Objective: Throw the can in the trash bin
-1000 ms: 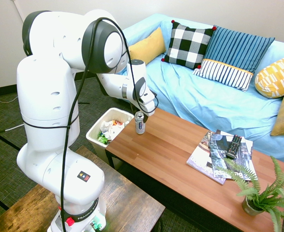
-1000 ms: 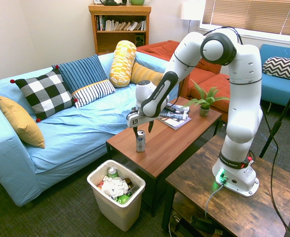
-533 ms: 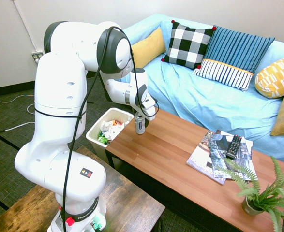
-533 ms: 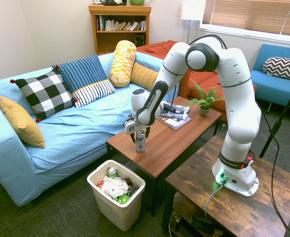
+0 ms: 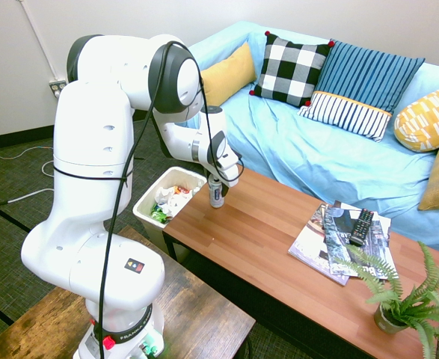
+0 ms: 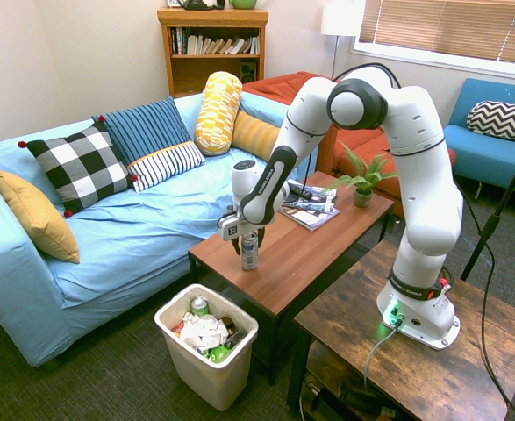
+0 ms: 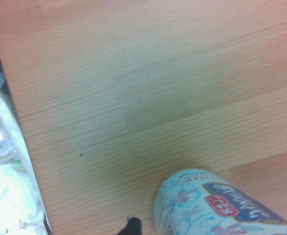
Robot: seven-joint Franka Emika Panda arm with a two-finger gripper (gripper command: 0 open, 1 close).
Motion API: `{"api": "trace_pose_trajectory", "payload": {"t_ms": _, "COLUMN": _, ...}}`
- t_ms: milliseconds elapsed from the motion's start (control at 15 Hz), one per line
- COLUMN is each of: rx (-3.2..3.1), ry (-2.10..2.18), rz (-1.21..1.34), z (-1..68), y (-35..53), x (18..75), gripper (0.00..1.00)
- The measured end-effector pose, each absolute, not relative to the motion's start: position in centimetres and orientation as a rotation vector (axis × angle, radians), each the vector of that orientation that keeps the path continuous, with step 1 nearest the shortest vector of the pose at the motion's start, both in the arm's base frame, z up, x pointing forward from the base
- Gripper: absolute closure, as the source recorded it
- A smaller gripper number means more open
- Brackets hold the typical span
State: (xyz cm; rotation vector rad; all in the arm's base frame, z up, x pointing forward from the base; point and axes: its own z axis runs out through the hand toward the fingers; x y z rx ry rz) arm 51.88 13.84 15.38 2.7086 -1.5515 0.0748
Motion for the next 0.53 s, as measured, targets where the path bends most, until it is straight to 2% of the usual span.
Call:
{"api": "trace_pose_trajectory", "payload": {"t_ms": 333, "rx": 2.72, "ry": -1.554, "rz": 0.08, "z": 16.2, "y": 14.5, "x": 51.8, "gripper": 1.0}}
{"api": "trace_pose_trajectory", "payload": {"t_ms": 533, "rx": 2.781, "ry": -1.49, "rz": 0.095, "z": 19.5, "y": 18.5, "x": 50.8, "gripper": 1.0}}
